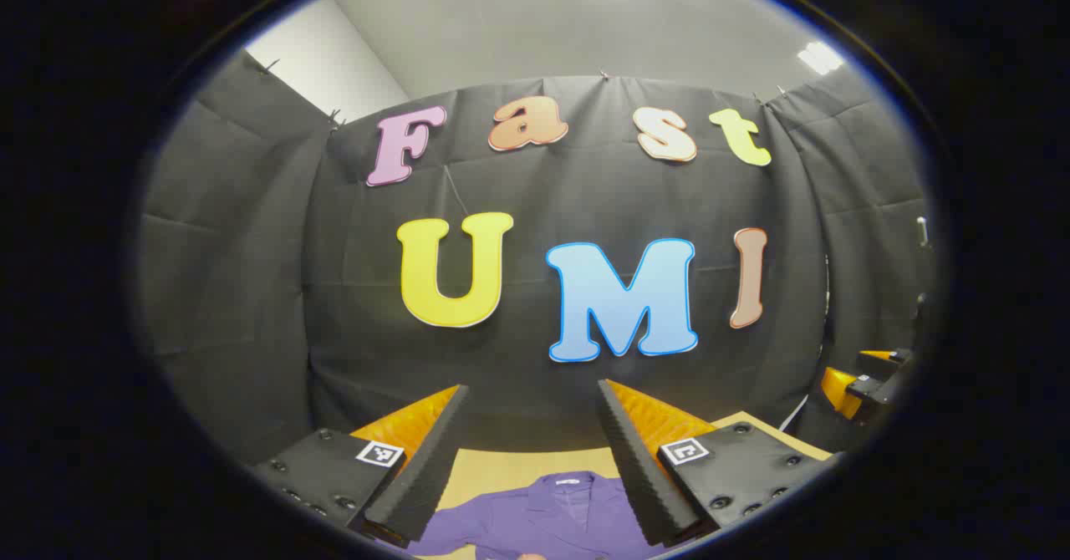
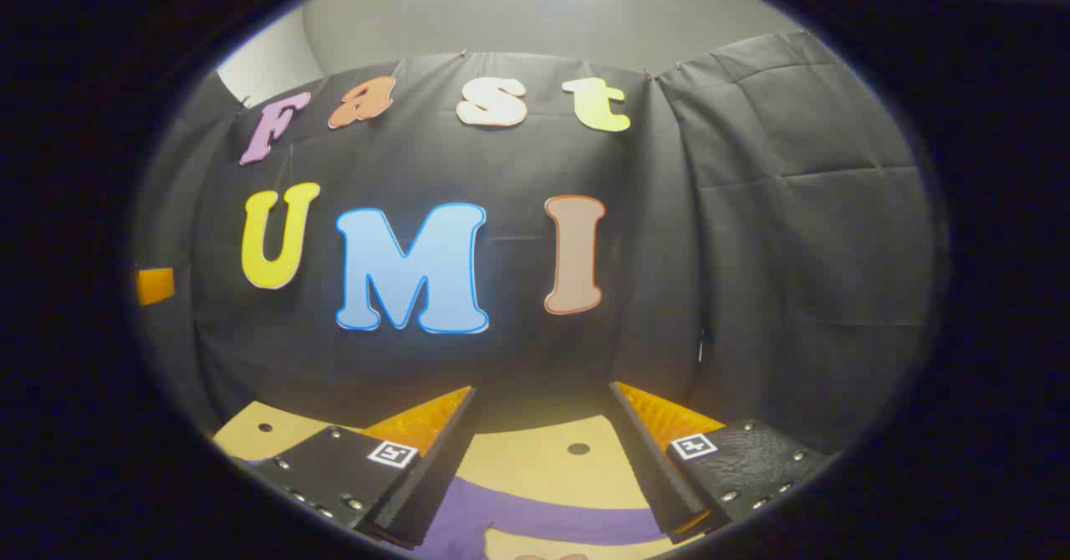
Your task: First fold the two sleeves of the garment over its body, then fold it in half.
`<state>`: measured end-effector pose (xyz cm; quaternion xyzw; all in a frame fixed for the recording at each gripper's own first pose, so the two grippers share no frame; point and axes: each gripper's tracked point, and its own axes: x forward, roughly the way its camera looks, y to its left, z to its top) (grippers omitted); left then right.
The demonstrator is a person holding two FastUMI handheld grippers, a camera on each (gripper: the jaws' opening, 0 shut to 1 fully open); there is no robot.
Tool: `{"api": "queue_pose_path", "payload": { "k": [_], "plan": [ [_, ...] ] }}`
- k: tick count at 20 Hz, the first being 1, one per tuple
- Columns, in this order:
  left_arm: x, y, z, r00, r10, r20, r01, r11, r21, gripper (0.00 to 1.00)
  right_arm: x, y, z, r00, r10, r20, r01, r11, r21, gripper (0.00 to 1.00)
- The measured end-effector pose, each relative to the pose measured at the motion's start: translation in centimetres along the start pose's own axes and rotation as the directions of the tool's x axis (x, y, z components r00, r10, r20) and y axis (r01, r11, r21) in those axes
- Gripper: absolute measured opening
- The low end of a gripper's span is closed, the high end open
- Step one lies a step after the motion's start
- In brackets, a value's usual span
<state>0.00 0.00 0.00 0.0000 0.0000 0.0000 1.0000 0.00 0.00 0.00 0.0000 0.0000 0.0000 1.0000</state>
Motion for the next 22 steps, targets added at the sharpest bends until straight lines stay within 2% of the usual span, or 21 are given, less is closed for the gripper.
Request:
{"api": "queue_pose_path", "payload": {
  "k": [3,5,12,16,20,22],
  "plan": [
    [0.0,-0.2,-0.5,1.000,0.009,-0.004,-0.009,1.000,0.005,0.93,-0.6,-0.7,0.9,1.000,0.000,0.010,-0.001,0.999,0.041,0.94],
    [0.1,-0.8,-0.8,1.000,0.002,-0.014,-0.003,1.000,-0.006,0.94,-1.0,0.3,2.2,0.999,0.020,0.034,-0.022,0.999,0.046,0.94],
    [-0.6,-1.0,0.0,1.000,0.007,0.012,-0.007,1.000,0.013,0.93,-3.1,7.1,7.5,0.971,0.186,0.151,-0.196,0.979,0.051,0.94],
    [-1.2,0.1,-0.1,0.999,0.031,0.012,-0.031,1.000,0.006,0.93,-3.8,9.2,8.4,0.954,0.237,0.180,-0.246,0.969,0.029,0.94],
    [-1.4,0.5,-0.2,0.999,0.044,0.013,-0.044,0.999,-0.001,0.93,-3.7,9.6,8.2,0.952,0.250,0.179,-0.254,0.967,0.002,0.94],
    [-1.4,0.6,-0.1,0.999,0.046,0.016,-0.046,0.999,0.000,0.93,-3.0,8.7,7.2,0.962,0.223,0.158,-0.224,0.974,-0.010,0.94]
  ]
}}
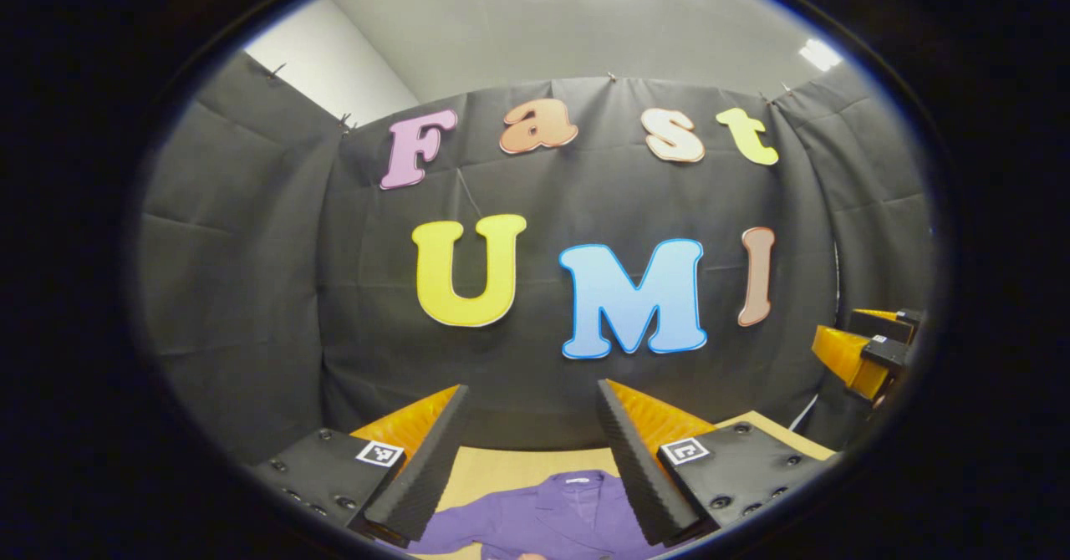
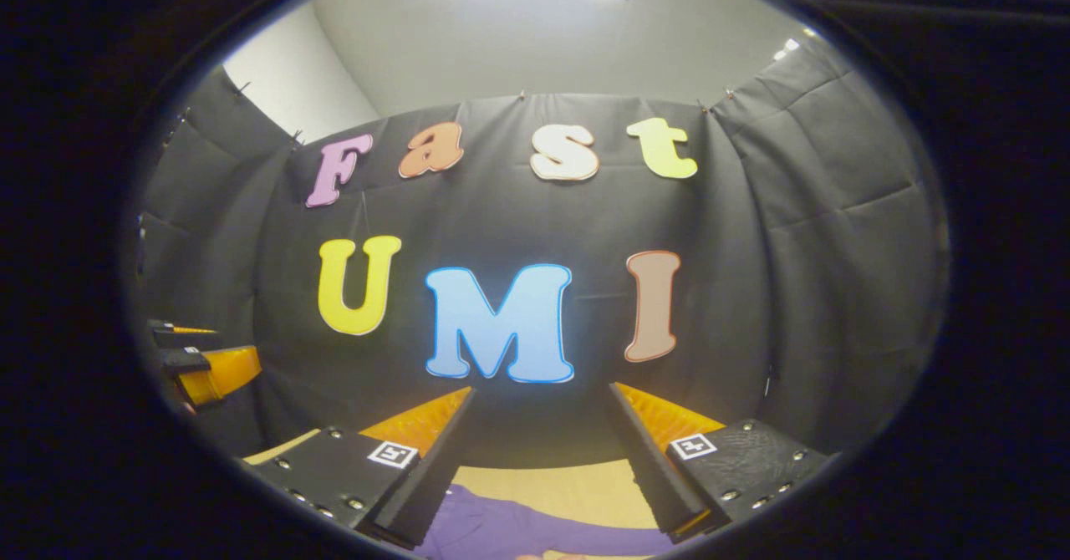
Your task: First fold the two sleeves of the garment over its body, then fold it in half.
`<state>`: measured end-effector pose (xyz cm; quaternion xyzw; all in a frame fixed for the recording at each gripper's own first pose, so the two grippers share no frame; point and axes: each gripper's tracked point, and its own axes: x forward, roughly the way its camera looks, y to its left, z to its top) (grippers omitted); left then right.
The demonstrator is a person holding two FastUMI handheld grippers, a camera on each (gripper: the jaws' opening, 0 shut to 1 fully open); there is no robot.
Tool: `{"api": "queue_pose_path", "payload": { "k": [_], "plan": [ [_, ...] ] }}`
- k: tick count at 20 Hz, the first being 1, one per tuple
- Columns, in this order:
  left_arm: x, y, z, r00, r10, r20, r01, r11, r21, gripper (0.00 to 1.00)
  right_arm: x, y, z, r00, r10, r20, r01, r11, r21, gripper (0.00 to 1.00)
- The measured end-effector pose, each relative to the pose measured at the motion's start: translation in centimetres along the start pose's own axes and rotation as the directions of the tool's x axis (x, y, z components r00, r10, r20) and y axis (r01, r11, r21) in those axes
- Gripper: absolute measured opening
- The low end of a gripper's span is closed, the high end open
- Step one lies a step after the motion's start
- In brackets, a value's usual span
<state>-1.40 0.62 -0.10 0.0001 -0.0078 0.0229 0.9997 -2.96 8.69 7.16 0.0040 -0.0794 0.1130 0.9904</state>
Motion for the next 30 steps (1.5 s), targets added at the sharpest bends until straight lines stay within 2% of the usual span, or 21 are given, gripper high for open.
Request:
{"api": "queue_pose_path", "payload": {
  "k": [5,8,11,15,17,23,27,30],
  "plan": [
    [0.0,0.1,-0.1,1.000,-0.001,0.000,0.001,1.000,0.001,0.93,0.5,-5.6,-6.0,0.985,-0.130,-0.110,0.125,0.991,-0.053,0.94],
    [0.3,0.0,-0.4,1.000,-0.002,-0.007,0.002,1.000,-0.007,0.93,0.3,-9.8,-11.3,0.953,-0.214,-0.215,0.206,0.977,-0.058,0.94],
    [0.4,-0.1,-0.8,1.000,-0.005,-0.017,0.005,1.000,-0.012,0.93,-0.9,-13.9,-17.1,0.901,-0.287,-0.326,0.290,0.956,-0.039,0.94],
    [0.6,-0.3,-0.8,1.000,-0.007,-0.022,0.007,1.000,-0.004,0.93,-3.0,-18.2,-24.5,0.819,-0.339,-0.463,0.344,0.936,-0.078,0.94],
    [0.6,-0.3,-0.9,1.000,-0.006,-0.023,0.006,1.000,0.001,0.93,-3.8,-19.7,-27.4,0.786,-0.354,-0.507,0.367,0.927,-0.079,0.94],
    [1.2,0.0,-1.4,0.999,0.011,-0.046,-0.010,1.000,0.015,0.93,-5.6,-22.6,-35.1,0.689,-0.364,-0.627,0.422,0.905,-0.061,0.94],
    [1.5,-0.1,-1.7,0.998,0.019,-0.058,-0.017,1.000,0.022,0.93,-7.0,-24.2,-39.9,0.609,-0.349,-0.712,0.441,0.895,-0.062,0.95],
    [1.9,-0.1,-2.0,0.997,0.022,-0.070,-0.021,1.000,0.024,0.93,-7.3,-24.7,-42.5,0.567,-0.343,-0.749,0.465,0.884,-0.053,0.95]
  ]
}}
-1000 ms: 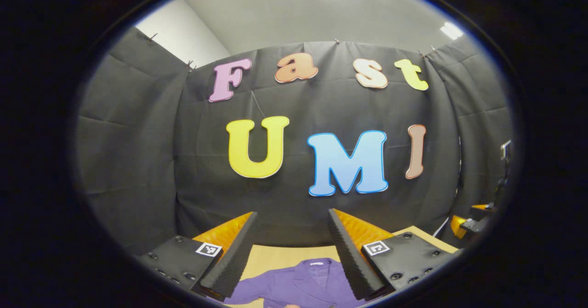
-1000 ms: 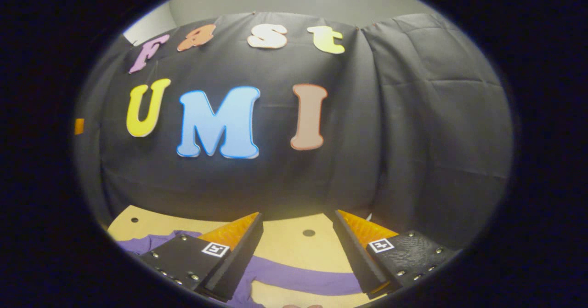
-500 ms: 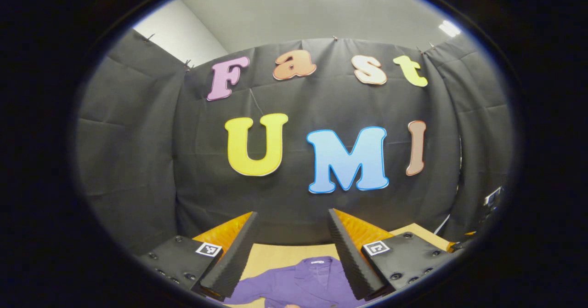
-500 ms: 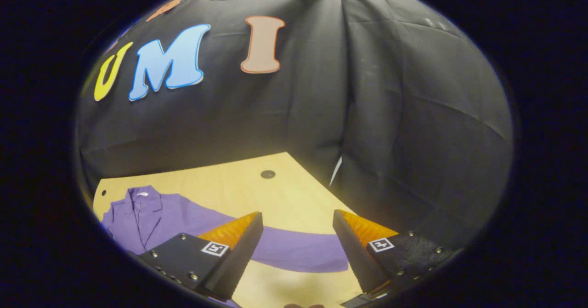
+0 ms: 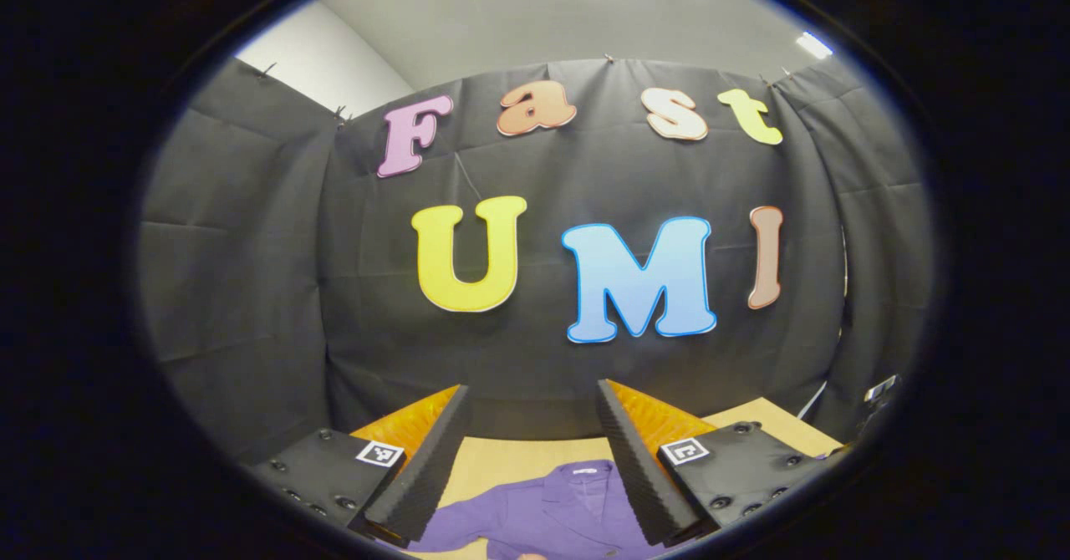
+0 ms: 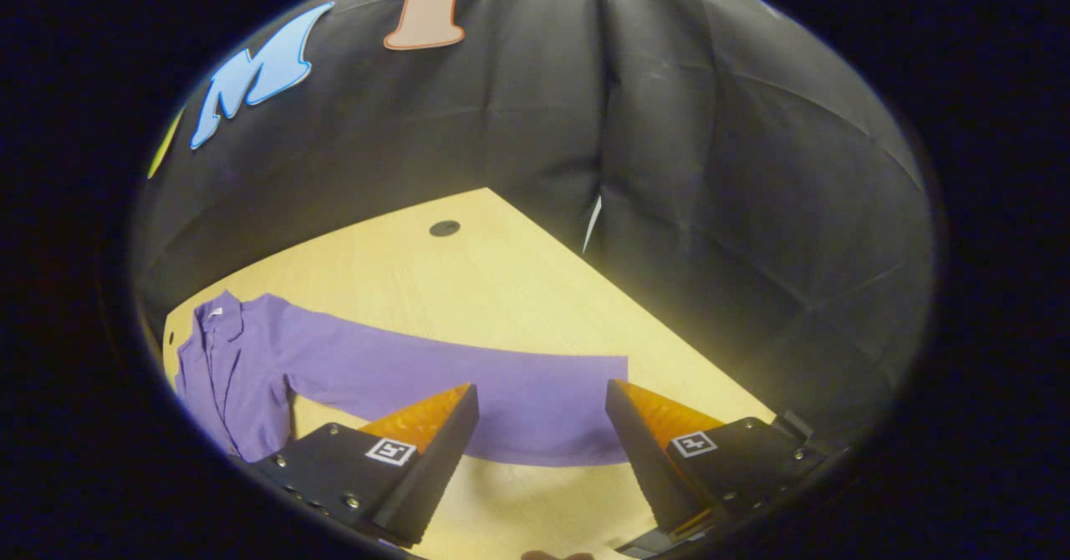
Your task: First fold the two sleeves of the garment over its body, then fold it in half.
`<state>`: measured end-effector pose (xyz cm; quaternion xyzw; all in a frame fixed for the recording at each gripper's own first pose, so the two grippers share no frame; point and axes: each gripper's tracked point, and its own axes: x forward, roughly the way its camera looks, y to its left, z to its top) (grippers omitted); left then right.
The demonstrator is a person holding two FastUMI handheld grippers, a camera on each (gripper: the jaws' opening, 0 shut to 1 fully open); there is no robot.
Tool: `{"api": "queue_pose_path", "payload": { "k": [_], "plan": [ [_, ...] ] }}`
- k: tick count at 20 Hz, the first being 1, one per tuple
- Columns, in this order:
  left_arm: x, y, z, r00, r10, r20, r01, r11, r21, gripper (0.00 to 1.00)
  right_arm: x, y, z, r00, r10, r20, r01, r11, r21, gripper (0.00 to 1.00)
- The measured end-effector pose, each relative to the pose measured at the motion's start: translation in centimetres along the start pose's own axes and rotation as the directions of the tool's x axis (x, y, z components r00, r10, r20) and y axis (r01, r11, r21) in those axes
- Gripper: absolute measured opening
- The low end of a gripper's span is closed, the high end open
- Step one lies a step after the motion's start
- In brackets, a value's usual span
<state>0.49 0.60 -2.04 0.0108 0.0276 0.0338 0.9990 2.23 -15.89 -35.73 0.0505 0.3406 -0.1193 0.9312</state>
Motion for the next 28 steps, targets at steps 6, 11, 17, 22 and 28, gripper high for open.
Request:
{"api": "queue_pose_path", "payload": {
  "k": [6,11,17,22,28],
  "plan": [
    [0.5,0.4,-0.6,1.000,0.017,-0.024,-0.017,1.000,0.002,0.93,2.4,-1.1,-2.6,0.995,-0.026,-0.092,0.029,0.999,0.032,0.95],
    [0.9,0.5,-1.0,0.999,0.026,-0.038,-0.026,1.000,0.007,0.93,3.6,-1.7,-5.0,0.986,-0.043,-0.159,0.048,0.998,0.027,0.95],
    [1.3,-0.1,-1.4,0.998,0.017,-0.052,-0.017,1.000,0.006,0.94,3.7,-1.2,-5.8,0.989,-0.027,-0.143,0.030,0.999,0.020,1.00],
    [1.5,-0.6,-1.6,0.998,0.011,-0.056,-0.011,1.000,0.003,0.94,4.0,0.3,-5.6,0.991,0.007,-0.130,-0.002,0.999,0.038,0.50],
    [0.4,0.7,-1.7,0.997,0.042,-0.061,-0.041,0.999,0.021,0.94,3.7,0.6,-5.1,0.985,-0.056,-0.162,0.055,0.998,-0.011,0.02]
  ]
}}
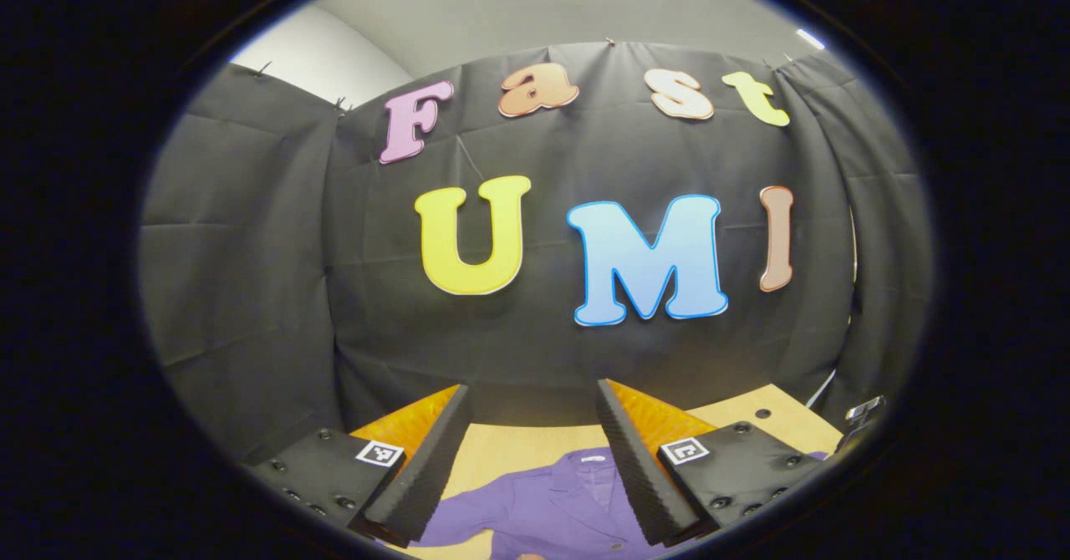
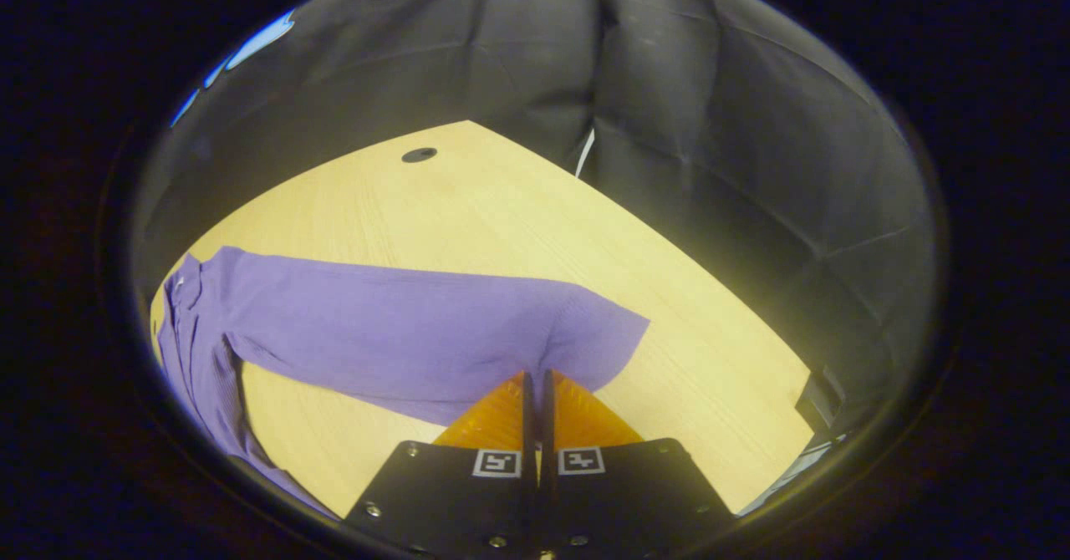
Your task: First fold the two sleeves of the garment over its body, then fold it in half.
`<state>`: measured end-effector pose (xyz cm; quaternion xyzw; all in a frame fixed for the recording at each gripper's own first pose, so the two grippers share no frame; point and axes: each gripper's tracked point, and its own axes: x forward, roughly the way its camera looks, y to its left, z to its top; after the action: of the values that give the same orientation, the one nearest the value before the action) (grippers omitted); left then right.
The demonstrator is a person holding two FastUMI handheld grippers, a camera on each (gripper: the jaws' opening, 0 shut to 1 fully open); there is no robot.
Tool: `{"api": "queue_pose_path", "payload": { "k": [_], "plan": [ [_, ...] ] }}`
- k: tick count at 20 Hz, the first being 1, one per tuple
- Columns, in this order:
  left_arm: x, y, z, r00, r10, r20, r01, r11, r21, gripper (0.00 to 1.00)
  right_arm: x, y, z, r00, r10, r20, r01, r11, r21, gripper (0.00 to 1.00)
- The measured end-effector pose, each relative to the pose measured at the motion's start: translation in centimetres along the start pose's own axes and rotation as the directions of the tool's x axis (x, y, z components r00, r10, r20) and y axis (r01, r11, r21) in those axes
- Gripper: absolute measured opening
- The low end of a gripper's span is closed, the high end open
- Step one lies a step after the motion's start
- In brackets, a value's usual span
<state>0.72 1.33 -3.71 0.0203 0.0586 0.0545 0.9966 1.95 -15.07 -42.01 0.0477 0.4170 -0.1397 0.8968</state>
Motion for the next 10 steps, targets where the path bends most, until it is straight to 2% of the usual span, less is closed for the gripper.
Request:
{"api": "queue_pose_path", "payload": {
  "k": [3,6,10],
  "plan": [
    [-0.7,1.6,-0.5,1.000,0.023,-0.002,-0.023,1.000,-0.003,0.94,-0.4,0.5,0.7,0.999,0.027,-0.020,-0.025,0.996,0.088,0.02],
    [-1.0,3.3,-0.8,0.999,0.039,-0.002,-0.039,0.999,-0.013,0.94,-1.6,1.3,2.7,0.998,0.053,0.024,-0.056,0.984,0.168,0.01],
    [-1.0,6.2,-0.8,0.998,0.066,0.015,-0.066,0.998,-0.010,0.93,-4.6,6.4,6.2,0.984,0.149,0.102,-0.166,0.967,0.191,0.01]
  ]
}}
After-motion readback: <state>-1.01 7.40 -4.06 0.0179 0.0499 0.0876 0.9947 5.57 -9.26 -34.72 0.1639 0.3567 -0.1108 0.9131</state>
